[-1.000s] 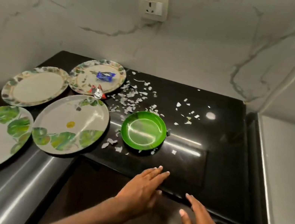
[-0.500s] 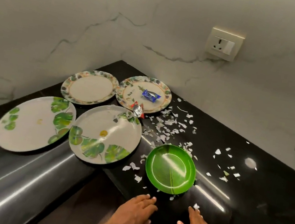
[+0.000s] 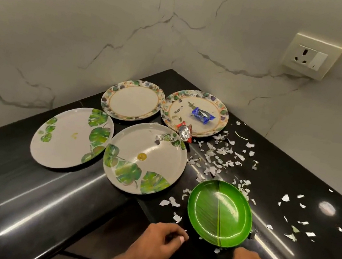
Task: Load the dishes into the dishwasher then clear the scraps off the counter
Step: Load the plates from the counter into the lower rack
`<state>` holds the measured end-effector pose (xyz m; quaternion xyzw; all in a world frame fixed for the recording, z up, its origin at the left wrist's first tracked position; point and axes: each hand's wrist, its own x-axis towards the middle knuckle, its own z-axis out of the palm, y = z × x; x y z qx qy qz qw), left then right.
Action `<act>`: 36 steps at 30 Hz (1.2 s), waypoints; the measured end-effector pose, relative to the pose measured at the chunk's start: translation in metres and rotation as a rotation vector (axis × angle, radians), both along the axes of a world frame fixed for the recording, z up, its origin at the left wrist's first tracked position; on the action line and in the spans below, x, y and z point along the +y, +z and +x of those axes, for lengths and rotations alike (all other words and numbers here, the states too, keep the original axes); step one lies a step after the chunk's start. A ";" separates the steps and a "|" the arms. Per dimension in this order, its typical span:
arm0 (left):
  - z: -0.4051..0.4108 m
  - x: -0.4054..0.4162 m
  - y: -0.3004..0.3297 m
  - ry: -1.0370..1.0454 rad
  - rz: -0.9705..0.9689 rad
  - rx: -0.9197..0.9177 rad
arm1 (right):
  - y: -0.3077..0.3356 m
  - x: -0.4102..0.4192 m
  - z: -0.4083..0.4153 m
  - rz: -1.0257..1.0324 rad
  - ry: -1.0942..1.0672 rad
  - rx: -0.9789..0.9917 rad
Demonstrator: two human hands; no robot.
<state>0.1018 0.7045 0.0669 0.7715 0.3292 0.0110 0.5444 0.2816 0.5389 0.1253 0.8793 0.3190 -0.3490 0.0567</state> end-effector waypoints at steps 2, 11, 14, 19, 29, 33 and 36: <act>0.003 0.011 0.002 0.210 -0.211 0.023 | 0.002 0.005 -0.001 -0.001 -0.013 -0.003; 0.007 0.046 0.012 0.844 -0.804 -0.131 | 0.000 0.019 -0.002 -0.044 -0.055 -0.030; 0.012 0.056 0.013 0.898 -0.811 -0.194 | 0.000 0.022 -0.005 -0.072 -0.051 -0.061; 0.019 0.078 0.006 0.996 -0.961 -0.245 | 0.000 0.020 -0.007 -0.049 -0.071 -0.080; 0.018 0.087 0.001 0.992 -0.924 -0.201 | -0.001 0.006 -0.016 -0.035 -0.156 -0.065; 0.016 0.090 0.014 0.909 -0.777 -0.219 | -0.006 -0.007 -0.019 0.002 -0.220 -0.048; 0.013 0.094 0.034 0.887 -0.705 -0.324 | -0.007 -0.015 -0.022 0.019 -0.250 -0.028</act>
